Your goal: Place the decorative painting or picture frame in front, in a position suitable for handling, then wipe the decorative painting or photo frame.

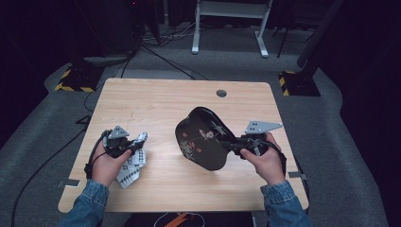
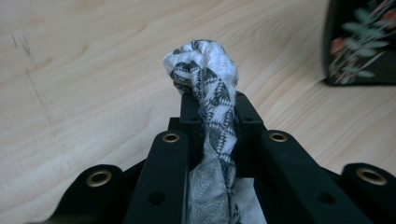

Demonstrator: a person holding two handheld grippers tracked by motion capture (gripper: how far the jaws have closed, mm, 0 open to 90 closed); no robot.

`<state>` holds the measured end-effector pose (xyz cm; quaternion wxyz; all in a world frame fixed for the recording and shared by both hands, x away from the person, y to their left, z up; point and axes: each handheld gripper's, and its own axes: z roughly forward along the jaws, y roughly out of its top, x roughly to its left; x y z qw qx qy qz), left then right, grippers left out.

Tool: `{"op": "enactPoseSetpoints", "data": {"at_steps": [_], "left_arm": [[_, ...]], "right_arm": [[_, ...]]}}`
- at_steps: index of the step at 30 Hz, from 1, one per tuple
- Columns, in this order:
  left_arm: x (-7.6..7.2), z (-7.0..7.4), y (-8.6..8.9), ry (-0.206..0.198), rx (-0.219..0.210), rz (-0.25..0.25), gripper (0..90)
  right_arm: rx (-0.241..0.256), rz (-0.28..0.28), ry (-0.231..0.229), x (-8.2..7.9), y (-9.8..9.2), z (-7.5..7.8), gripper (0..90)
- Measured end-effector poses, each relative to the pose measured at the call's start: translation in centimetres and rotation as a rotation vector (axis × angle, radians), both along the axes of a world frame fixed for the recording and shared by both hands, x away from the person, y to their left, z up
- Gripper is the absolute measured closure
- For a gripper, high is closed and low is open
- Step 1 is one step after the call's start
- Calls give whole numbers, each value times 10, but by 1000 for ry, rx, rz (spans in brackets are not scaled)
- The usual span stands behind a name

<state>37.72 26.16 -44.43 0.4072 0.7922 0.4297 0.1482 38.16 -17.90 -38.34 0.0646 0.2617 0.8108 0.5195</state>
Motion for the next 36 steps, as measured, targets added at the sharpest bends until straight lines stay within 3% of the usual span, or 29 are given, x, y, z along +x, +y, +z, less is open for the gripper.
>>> {"op": "enactPoseSetpoints", "data": {"at_steps": [7,15,25,31,36], "left_arm": [[-9,43,-10,-110,-55,-105,787],[-11,73,-33,-189,-56,-201,787],[-10,97,-67,-226,-61,-281,786],[-10,102,-81,-236,-45,-311,786],[-12,105,-87,-237,-38,-326,785]], "right_arm": [[-3,-16,2,-4,1,0,806],[-11,-39,0,-9,4,1,806],[-12,-51,-5,-11,5,1,805],[-24,-53,-18,-11,5,3,798],[15,-61,-39,-14,0,12,788]]}}
